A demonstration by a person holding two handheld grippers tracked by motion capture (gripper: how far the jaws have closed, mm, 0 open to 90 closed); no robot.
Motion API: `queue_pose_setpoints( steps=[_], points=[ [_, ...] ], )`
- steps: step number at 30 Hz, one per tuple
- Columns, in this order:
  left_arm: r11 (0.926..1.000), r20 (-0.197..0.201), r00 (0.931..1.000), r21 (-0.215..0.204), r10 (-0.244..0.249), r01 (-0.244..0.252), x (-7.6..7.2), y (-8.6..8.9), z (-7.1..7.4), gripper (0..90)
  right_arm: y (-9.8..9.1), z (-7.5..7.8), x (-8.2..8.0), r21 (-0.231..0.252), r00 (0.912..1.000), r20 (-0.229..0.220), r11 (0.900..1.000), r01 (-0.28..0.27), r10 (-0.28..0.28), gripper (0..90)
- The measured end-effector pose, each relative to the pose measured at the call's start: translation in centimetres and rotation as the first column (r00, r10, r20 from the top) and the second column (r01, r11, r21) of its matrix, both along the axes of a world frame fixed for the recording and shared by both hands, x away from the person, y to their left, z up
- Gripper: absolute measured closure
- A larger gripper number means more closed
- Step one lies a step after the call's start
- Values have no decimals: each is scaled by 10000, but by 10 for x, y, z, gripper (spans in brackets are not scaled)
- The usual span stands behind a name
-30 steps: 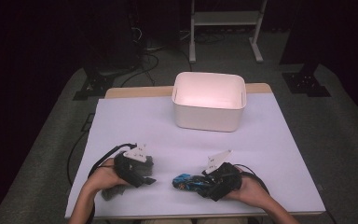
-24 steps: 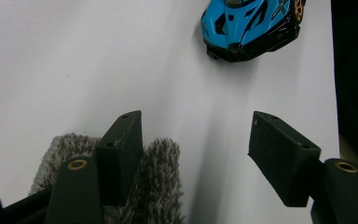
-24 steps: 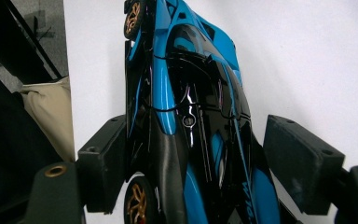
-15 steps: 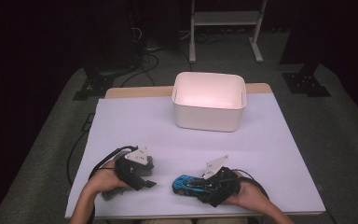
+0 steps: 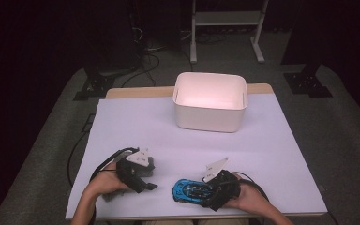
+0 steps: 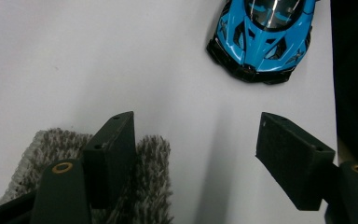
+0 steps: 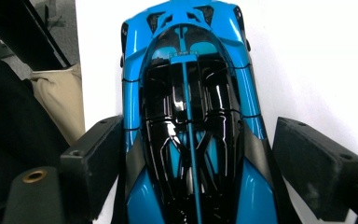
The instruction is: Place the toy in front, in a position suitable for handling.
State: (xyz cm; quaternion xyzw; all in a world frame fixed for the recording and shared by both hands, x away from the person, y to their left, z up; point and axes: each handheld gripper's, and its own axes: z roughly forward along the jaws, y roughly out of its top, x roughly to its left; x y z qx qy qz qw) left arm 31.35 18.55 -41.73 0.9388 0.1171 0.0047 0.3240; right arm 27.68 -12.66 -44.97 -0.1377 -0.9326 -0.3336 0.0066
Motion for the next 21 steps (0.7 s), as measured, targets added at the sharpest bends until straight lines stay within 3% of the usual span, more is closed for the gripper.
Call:
queue_pose_setpoints(
  steps=[3,9,12,21],
  points=[
    [10000,-19,10000,46,11,-11,0,0,-1,260,3,-1,-1,63,10000,25,10000,-25,24,161],
    [10000,-108,9999,-34,58,-59,0,-1,-4,240,17,-3,-3,-67,9973,661,9995,-323,327,188],
    [10000,-107,9999,6,3,-3,0,-1,-4,235,17,-1,-2,-132,9956,774,9985,-523,532,248],
    [10000,-136,9999,-54,-40,40,0,0,-4,230,14,3,0,-645,9863,1132,9915,-1134,1202,251]
  ],
)
